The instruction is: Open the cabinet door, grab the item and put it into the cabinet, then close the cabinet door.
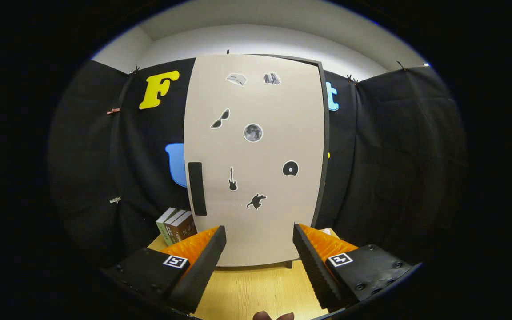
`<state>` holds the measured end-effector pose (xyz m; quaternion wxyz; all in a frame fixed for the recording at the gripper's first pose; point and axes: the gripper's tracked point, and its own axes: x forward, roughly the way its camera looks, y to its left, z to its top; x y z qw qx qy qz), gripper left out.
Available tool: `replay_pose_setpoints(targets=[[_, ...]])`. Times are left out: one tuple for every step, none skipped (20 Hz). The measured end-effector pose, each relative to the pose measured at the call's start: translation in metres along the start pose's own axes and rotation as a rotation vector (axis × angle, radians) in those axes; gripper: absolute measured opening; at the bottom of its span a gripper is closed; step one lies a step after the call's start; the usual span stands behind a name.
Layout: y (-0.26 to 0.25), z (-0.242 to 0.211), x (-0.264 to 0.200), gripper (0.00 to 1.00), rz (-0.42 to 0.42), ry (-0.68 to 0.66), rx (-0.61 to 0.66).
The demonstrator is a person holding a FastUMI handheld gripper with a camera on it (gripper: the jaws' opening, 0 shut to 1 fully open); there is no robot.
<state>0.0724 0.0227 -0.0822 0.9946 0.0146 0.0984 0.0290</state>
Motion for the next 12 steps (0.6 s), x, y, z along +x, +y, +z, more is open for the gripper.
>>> replay_pose_setpoints(targets=[[0.0, 0.001, -0.001, 0.98, 0.0, -0.002, 0.0], [0.001, 0.001, -0.001, 0.98, -0.001, -0.002, 0.0], [0.0, 0.001, -0.002, 0.98, -0.002, -0.003, 0.001], [-0.002, 0.0, -0.003, 0.98, -0.003, -0.002, 0.0], [-0.001, 0.0, -0.005, 0.98, -0.004, -0.002, 0.001], [-0.002, -0.001, -0.006, 0.98, -0.005, -0.002, 0.001], [-0.002, -0.001, -0.007, 0.98, -0.004, -0.001, 0.001], [-0.002, -0.002, -0.008, 0.98, -0.005, 0.001, 0.0], [-0.002, -0.001, -0.009, 0.98, -0.003, -0.001, -0.001], [-0.002, -0.002, -0.011, 0.98, -0.003, -0.002, -0.002], [-0.003, -0.001, -0.01, 0.98, -0.003, -0.003, -0.003], [-0.002, -0.002, -0.01, 0.98, -0.002, -0.004, -0.002]])
